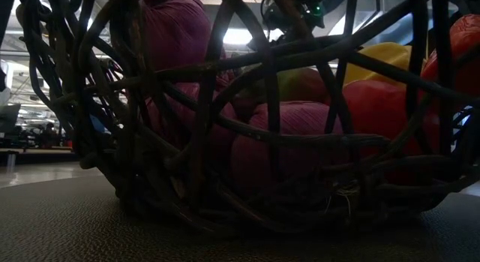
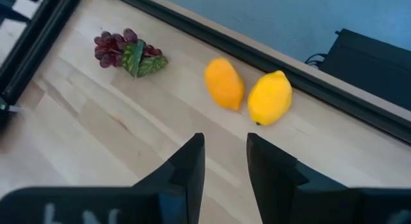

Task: Build produce basket
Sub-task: Put the right lemon into the mesh basket

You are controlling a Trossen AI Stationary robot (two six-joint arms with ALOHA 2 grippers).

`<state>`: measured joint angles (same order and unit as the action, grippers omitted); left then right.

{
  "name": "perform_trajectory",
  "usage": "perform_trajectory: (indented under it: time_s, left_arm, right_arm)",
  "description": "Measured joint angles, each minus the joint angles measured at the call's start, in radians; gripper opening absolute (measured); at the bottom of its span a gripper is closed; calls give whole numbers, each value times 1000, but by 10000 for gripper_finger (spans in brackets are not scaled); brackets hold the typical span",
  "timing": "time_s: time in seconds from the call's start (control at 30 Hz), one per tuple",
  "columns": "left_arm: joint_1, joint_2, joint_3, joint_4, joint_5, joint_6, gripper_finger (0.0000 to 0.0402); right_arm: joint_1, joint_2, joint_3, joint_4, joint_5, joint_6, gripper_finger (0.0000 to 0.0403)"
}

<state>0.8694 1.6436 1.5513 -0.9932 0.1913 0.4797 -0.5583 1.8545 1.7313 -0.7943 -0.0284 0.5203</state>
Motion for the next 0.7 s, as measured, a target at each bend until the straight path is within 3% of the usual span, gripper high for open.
perform_trajectory:
  time_s: [0.53, 0.7]
  left_arm:
    - [-79, 0, 0, 0, 0, -1, 84]
    - [-107, 0, 0, 0, 0, -1, 84]
  right_arm:
    - [8, 0, 0, 32, -26, 2, 109]
    - [30, 1, -3, 7, 56, -72, 114]
